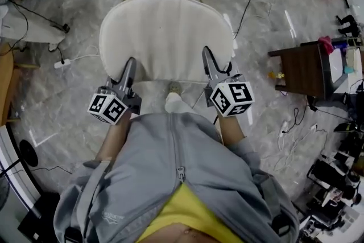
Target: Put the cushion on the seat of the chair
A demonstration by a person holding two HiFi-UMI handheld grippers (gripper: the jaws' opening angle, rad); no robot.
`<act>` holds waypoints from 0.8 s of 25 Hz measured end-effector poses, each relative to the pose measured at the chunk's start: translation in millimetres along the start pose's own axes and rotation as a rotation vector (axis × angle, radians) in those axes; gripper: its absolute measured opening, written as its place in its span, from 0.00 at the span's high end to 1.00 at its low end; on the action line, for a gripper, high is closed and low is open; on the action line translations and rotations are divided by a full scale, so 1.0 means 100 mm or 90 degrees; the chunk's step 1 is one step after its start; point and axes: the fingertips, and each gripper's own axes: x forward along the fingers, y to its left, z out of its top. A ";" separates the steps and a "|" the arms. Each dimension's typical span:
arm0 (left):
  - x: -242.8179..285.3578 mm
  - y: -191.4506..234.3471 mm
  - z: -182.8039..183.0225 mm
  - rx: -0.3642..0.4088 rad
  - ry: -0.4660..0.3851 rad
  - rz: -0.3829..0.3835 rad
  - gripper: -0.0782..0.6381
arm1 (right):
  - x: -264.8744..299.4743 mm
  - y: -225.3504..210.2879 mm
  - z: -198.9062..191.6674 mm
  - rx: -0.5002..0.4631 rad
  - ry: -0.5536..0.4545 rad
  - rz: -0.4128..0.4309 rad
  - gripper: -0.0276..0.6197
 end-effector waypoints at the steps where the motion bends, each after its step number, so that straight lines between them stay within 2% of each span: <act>1: 0.11 -0.02 -0.03 0.001 -0.005 0.011 0.82 | 0.07 -0.13 0.02 0.001 0.005 0.012 0.85; 5: 0.44 -0.04 -0.14 0.003 -0.019 0.043 0.82 | 0.32 -0.52 0.06 0.004 0.022 0.051 0.85; 9: 0.55 0.00 -0.28 -0.016 -0.028 0.067 0.82 | 0.50 -0.69 -0.01 -0.007 0.039 0.075 0.85; 20: 0.58 0.42 -0.86 -0.056 0.007 0.108 0.82 | 0.81 -0.89 -0.69 0.007 0.106 0.087 0.85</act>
